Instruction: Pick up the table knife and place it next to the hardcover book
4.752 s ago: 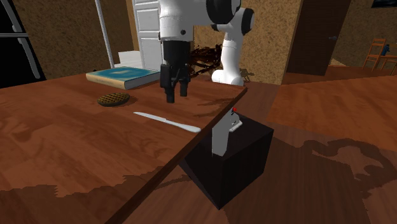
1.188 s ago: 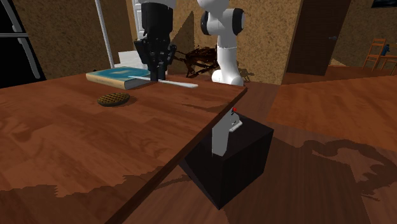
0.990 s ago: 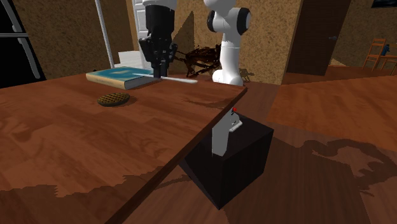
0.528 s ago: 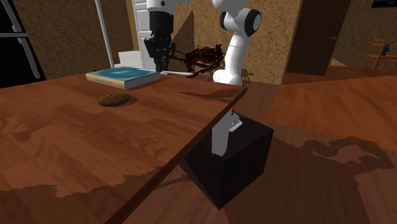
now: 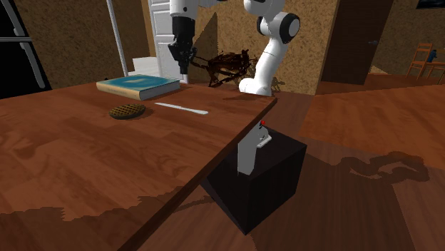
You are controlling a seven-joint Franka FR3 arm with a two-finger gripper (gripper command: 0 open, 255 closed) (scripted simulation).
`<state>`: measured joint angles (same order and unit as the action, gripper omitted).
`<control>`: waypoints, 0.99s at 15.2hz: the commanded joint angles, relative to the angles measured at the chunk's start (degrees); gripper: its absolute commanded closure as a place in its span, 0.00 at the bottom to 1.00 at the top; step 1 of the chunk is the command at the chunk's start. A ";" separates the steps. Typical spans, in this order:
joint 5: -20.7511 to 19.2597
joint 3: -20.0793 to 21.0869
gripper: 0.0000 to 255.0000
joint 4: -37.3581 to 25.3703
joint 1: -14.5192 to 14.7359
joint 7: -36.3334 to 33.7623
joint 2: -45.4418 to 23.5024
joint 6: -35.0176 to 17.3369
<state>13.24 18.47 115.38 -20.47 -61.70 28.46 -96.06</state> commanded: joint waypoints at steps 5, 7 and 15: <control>-2.24 3.65 0.00 -1.78 -0.22 -2.71 -5.81 -1.25; -4.09 5.98 0.00 -3.14 -0.30 -4.72 -9.92 -1.94; -6.18 8.46 0.00 -0.78 -0.01 -6.91 -14.35 -6.35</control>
<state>7.05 26.84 113.94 -20.53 -68.56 14.14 -101.70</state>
